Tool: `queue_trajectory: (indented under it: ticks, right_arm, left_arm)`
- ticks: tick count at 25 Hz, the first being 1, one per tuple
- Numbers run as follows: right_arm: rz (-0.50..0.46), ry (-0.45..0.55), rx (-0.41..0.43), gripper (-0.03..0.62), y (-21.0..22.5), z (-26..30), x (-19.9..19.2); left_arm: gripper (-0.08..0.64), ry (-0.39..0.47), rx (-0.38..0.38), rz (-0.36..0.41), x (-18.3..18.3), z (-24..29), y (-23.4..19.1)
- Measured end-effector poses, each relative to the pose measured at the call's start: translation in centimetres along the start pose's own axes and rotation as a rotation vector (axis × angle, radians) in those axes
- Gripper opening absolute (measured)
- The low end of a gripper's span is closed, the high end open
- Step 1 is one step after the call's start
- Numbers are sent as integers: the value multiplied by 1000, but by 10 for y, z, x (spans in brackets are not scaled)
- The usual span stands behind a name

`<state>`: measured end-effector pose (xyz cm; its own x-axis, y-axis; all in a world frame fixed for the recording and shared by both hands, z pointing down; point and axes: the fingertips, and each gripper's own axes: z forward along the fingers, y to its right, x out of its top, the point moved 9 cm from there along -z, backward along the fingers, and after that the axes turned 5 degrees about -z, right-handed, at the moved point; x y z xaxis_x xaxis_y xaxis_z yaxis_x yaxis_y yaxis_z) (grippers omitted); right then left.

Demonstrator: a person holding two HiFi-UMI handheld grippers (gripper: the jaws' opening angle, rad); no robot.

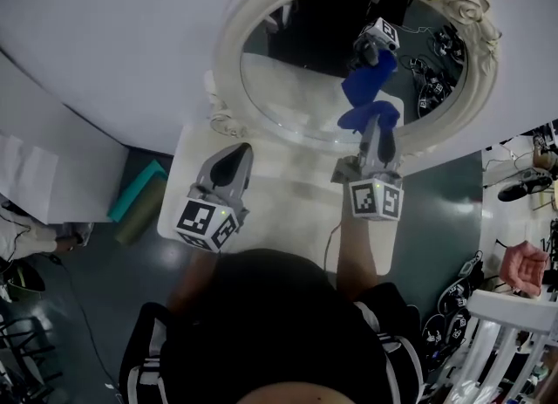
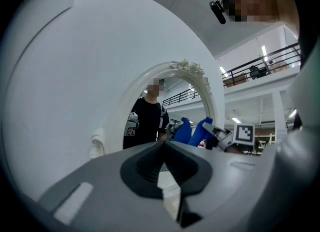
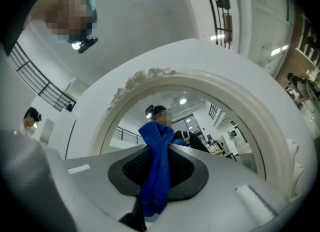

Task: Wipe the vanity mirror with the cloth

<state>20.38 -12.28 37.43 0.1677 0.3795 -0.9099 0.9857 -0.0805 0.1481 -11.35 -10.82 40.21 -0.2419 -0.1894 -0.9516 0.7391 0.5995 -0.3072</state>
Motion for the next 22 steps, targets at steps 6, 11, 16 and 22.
queue_trajectory:
  ticks: [6,11,16,22]
  right_arm:
    - [45,153,-120,60,26,17,46]
    - [50,185,-149,60,40,38,48]
    - [46,215,-141,60,37,50,47]
    - [-24,202,-93,61,27,60,62]
  left_arm:
    - [11,-9,-9,-1,-2,2,-2]
    - [11,-15,-12,-7,-4,6,-3]
    - [11,-25,-4,-14,-8,6,-5]
    - [11,-33,-9,-15,-8,8,-6]
